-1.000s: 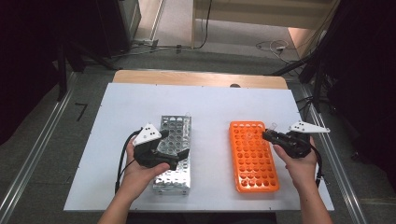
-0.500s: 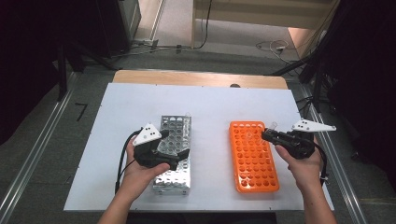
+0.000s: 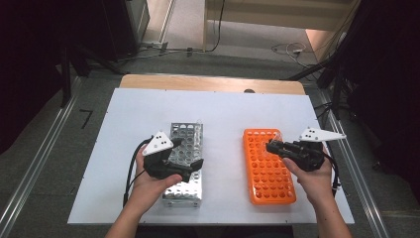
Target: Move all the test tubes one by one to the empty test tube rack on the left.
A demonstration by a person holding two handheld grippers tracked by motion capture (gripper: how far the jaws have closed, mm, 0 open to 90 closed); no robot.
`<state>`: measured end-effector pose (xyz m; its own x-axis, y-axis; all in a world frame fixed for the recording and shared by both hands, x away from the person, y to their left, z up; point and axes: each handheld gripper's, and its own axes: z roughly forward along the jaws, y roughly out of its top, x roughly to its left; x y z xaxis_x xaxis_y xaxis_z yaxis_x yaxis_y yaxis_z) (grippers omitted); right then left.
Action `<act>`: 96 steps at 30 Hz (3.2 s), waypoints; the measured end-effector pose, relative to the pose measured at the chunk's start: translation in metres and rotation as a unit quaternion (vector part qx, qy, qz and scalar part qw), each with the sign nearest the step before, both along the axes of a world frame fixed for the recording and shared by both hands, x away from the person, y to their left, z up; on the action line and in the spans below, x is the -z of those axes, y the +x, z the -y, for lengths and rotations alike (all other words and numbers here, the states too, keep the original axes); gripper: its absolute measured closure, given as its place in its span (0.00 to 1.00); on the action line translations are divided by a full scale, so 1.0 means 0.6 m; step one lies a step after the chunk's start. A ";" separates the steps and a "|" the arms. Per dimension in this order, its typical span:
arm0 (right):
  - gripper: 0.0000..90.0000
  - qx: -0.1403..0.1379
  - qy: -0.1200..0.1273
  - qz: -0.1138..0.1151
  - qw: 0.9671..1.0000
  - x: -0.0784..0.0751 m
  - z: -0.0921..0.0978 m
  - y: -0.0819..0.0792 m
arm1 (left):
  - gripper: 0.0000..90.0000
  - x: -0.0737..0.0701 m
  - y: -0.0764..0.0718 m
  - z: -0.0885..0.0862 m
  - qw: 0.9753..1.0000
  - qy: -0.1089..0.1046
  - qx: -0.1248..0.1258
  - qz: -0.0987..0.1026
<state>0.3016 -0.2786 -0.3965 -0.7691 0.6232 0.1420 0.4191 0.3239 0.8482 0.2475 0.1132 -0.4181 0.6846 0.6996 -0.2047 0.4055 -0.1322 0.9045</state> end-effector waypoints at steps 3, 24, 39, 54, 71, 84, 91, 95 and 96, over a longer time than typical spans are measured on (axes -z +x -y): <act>0.82 -0.009 -0.002 0.001 1.000 0.001 -0.011 -0.002 | 0.00 -0.002 -0.001 0.002 1.000 0.000 0.002 0.001; 0.82 -0.067 -0.007 -0.014 0.998 0.018 -0.079 -0.018 | 0.00 -0.010 -0.008 0.033 1.000 -0.002 0.025 0.010; 0.82 -0.100 -0.016 -0.019 0.995 0.029 -0.120 -0.031 | 0.01 -0.010 -0.015 0.055 0.999 -0.004 0.042 0.013; 0.82 -0.138 -0.031 -0.019 0.990 0.037 -0.166 -0.053 | 0.06 -0.009 -0.022 0.078 0.998 -0.008 0.065 0.015; 0.82 -0.169 -0.051 -0.014 0.984 0.047 -0.203 -0.071 | 0.61 -0.007 -0.029 0.094 0.995 -0.026 0.098 0.015; 0.82 -0.173 -0.052 -0.015 0.984 0.046 -0.204 -0.072 | 0.81 -0.006 -0.030 0.095 0.994 -0.018 0.104 0.019; 0.82 -0.173 -0.050 -0.020 0.984 0.047 -0.204 -0.071 | 0.82 -0.007 -0.030 0.098 0.994 -0.009 0.103 0.025; 0.80 -0.172 -0.046 -0.019 0.984 0.048 -0.202 -0.070 | 0.83 -0.008 -0.028 0.097 0.995 -0.012 0.101 0.024; 0.77 -0.170 -0.045 -0.019 0.984 0.048 -0.202 -0.070 | 0.83 -0.009 -0.028 0.097 0.994 -0.013 0.101 0.025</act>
